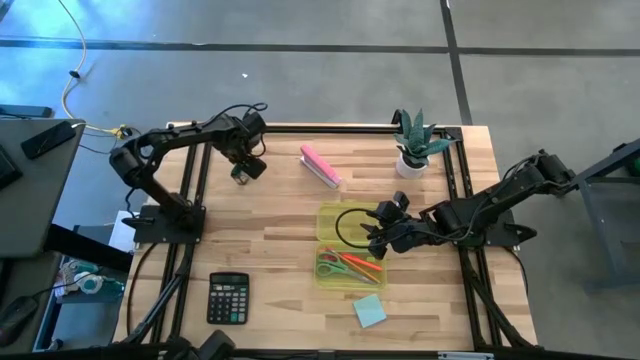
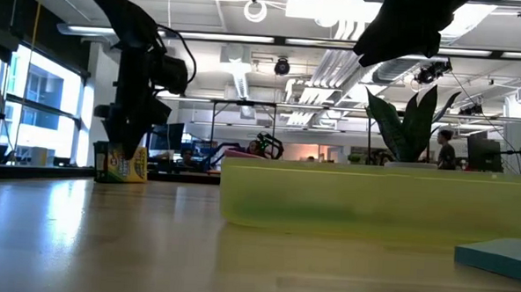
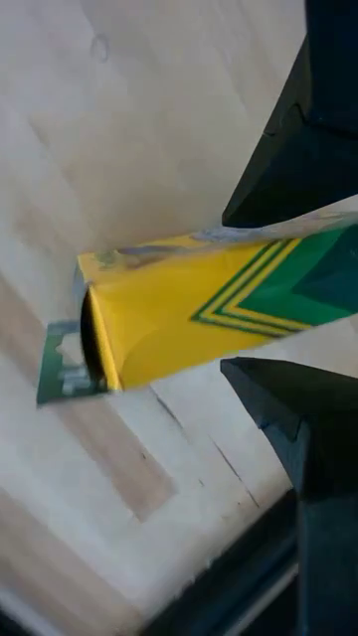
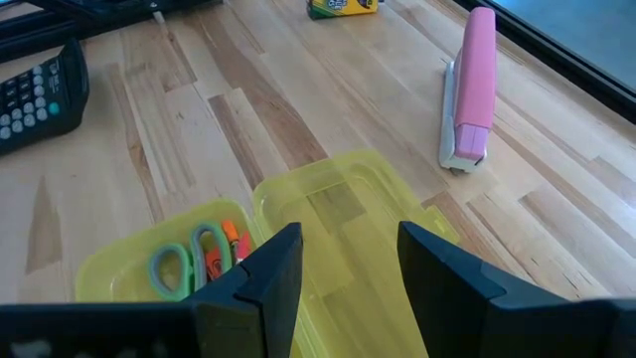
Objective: Pack school essentials
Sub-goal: Put the yellow crayon box into the yellow supply box
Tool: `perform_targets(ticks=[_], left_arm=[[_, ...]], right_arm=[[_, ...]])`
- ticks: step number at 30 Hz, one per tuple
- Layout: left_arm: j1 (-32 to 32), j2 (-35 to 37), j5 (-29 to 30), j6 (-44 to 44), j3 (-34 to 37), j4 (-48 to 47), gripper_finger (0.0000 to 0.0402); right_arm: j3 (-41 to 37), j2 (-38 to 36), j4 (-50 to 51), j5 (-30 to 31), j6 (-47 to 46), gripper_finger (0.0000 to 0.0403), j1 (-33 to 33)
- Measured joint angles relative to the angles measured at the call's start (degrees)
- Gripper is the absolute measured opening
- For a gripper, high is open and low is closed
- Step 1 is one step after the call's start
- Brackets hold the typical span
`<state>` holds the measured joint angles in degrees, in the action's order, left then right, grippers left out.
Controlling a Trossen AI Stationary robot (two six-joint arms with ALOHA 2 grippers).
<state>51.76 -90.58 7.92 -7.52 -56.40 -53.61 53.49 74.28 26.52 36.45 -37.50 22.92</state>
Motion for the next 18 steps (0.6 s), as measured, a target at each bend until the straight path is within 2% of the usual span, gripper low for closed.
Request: perform_targets(ticks=[4, 18], left_arm=[[0.2, -0.5, -3.3, 2.0, 0.0, 0.0, 0.0196], [0.2, -0.5, -3.7, 4.2, 0.0, -0.1, 0.0101]], right_arm=[[0.0, 0.0, 0.0, 0.0, 0.0, 0.0157, 0.0], [0.0, 0.0, 0.0, 0.0, 0.0, 0.0157, 0.0]])
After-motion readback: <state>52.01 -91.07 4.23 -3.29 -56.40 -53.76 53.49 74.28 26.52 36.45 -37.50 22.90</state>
